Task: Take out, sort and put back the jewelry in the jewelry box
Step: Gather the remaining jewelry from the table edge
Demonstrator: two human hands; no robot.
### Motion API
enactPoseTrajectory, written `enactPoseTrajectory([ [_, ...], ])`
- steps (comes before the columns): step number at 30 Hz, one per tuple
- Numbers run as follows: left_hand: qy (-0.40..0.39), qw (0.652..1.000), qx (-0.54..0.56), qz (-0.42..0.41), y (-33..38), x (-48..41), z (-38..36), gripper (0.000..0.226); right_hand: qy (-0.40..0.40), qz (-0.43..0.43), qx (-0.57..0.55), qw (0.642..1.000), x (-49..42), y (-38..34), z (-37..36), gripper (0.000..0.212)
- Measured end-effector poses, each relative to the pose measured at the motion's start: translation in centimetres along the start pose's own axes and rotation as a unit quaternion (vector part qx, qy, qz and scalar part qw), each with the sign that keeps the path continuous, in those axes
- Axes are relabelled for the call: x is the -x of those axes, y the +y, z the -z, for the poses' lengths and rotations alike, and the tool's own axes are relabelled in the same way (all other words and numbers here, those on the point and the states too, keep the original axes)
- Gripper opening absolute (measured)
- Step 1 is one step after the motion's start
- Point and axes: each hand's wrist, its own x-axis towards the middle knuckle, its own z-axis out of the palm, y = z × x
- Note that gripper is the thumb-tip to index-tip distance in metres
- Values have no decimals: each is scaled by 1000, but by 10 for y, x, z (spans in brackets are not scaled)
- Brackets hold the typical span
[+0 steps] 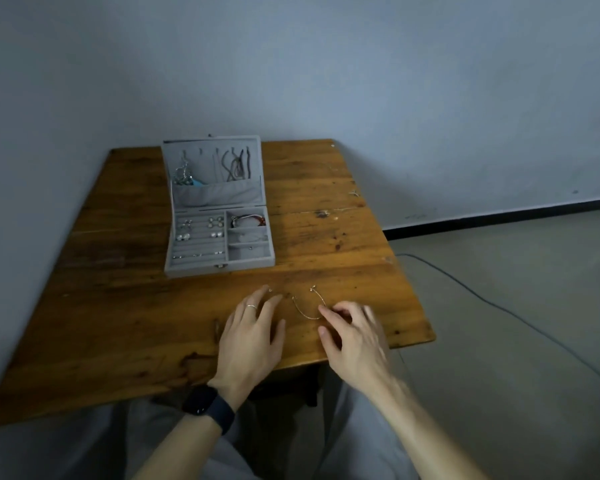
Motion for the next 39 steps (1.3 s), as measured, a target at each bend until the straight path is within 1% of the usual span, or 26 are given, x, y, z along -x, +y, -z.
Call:
enactPoseTrajectory([
  [2,6,1000,-12,-16,-4,5,-6,42,1,12,20,1000,5,0,-2,45],
  [4,0,999,-25,-20,-5,5,-8,45,-12,15,22,1000,11,1,-3,50],
  [9,-8,999,-34,-15,-4,6,-7,47,-18,33,-4,999,26,6,-4,58],
  [11,-2,1000,-14,-5,-4,6,-6,46,-8,43,-22,999,29,8,-5,57],
  [14,10,999,27,35,-3,-2,-2,49,3,51,-47,998,29,11,-4,56],
  [17,12,999,17,42,-6,-14,1,50,-2,51,-54,997,28,11,-3,56],
  [23,0,999,11,38,-9,-33,8,37,-11,58,-66,996,28,12,0,56],
  [27,1,1000,16,22,-11,-36,9,28,-13,61,-75,995,29,13,1,56],
  [33,4,1000,22,15,-14,-40,12,23,10,89,-110,990,33,16,0,42],
  [39,10,999,29,14,-11,-39,16,21,35,129,-134,982,35,18,-1,19],
])
